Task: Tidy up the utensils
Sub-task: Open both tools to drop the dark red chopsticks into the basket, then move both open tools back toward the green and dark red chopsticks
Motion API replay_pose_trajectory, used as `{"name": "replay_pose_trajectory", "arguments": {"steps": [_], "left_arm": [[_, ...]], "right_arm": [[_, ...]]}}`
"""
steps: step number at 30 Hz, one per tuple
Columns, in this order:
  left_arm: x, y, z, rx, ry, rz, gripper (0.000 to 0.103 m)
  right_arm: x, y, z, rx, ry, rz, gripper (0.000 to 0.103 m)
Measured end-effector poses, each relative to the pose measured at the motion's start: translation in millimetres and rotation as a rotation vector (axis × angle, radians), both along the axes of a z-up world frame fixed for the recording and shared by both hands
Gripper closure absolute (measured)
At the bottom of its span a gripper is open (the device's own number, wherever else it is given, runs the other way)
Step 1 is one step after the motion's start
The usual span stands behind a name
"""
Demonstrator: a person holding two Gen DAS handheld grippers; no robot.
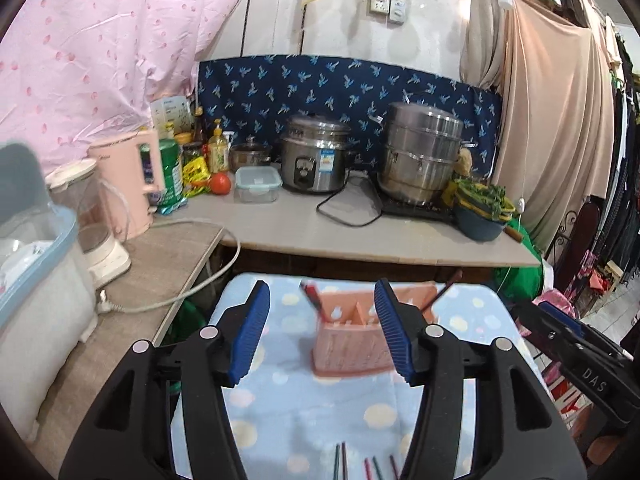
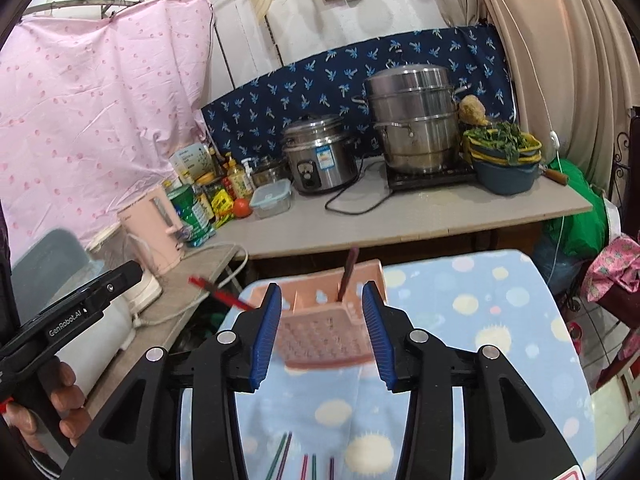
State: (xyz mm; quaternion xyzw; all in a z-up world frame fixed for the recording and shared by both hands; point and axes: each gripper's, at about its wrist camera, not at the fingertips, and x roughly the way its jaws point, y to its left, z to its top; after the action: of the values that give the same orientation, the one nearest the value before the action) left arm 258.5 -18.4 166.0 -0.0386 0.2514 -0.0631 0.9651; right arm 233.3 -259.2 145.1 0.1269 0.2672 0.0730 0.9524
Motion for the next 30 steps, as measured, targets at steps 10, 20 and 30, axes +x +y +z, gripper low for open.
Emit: {"name": "replay_pose_trajectory", "arguments": {"steps": [10, 20, 30], "left_arm": [[-67.3, 16.7, -63.5, 0.027, 0.114, 0.020, 0.051], [-129.4, 21.1, -140.4, 0.058, 0.269, -0.018, 0.051], [-162.0, 18.4, -190.5, 0.073, 0.367, -0.044, 0.051]], "right_arm": [[-86.2, 6.7, -56.8, -0.051, 0.122, 0.026, 0.062], [-156.3, 25.7, -124.1, -0.148, 0.239, 0.038, 0.062], [-183.2, 42.5, -180.1, -0.182, 0.340, 0.057, 0.062]]}}
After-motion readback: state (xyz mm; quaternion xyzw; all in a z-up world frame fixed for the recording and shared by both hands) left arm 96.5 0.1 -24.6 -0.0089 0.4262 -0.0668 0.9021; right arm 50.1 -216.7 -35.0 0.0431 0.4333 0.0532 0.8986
